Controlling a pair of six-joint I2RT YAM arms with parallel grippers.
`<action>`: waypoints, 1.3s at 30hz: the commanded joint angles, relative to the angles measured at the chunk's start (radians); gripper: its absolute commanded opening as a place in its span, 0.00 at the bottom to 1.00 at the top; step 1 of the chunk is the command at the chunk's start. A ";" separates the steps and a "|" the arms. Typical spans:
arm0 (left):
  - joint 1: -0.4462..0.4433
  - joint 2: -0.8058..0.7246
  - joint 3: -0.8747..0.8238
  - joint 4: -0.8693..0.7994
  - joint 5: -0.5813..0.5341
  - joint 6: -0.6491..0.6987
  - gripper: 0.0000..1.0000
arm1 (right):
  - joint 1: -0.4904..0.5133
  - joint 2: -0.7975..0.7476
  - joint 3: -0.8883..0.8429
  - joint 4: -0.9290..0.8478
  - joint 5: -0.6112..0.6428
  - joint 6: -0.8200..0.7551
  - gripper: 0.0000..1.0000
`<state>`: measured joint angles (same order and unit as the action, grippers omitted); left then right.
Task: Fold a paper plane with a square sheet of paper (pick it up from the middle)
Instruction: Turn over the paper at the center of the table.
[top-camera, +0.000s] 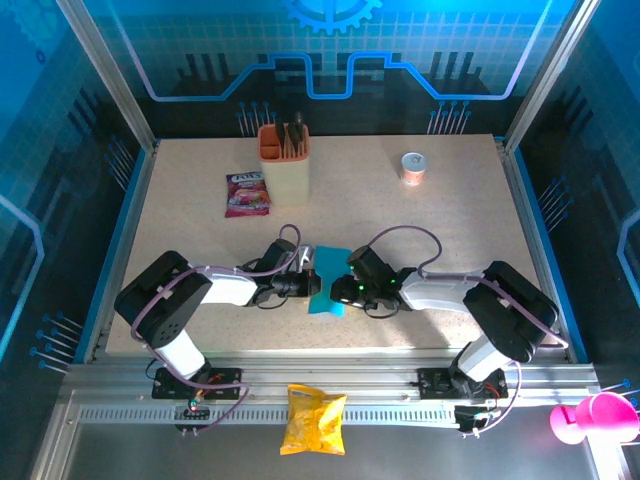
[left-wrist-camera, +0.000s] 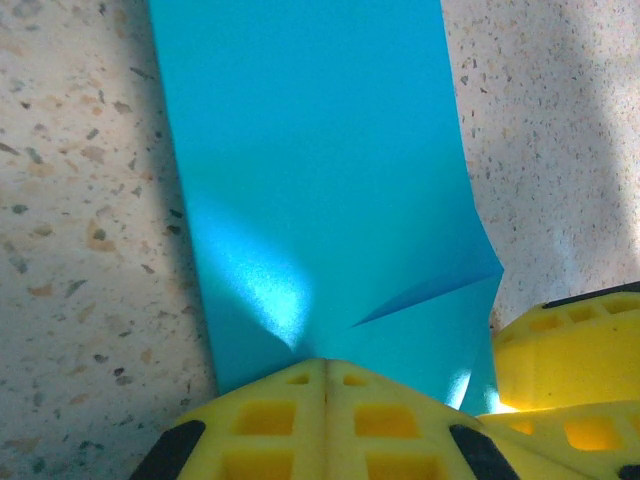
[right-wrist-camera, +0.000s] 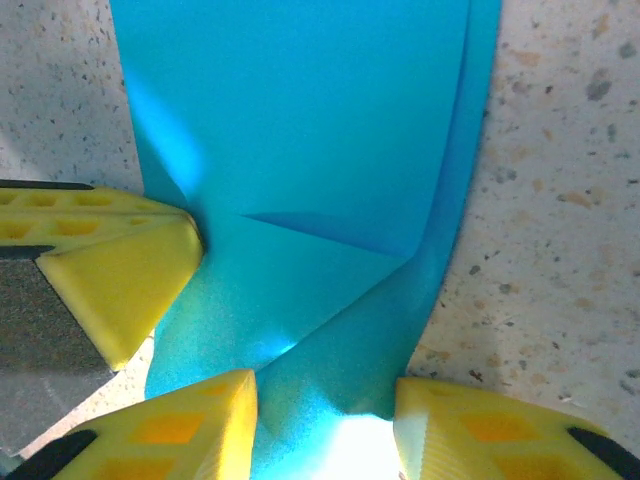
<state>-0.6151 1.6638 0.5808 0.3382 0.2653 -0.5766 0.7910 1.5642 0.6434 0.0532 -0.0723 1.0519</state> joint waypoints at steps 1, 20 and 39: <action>0.007 0.045 -0.031 -0.093 -0.009 0.001 0.00 | -0.013 0.055 -0.019 0.325 -0.034 0.014 0.43; 0.007 0.041 -0.045 -0.086 -0.010 -0.003 0.00 | -0.016 -0.041 -0.051 0.335 -0.028 0.006 0.46; 0.007 0.053 -0.044 -0.074 -0.003 -0.002 0.00 | -0.073 0.041 -0.067 0.328 -0.025 -0.038 0.47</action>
<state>-0.6121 1.6657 0.5720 0.3580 0.2733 -0.5770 0.7300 1.5921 0.5926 0.3756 -0.1062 1.0363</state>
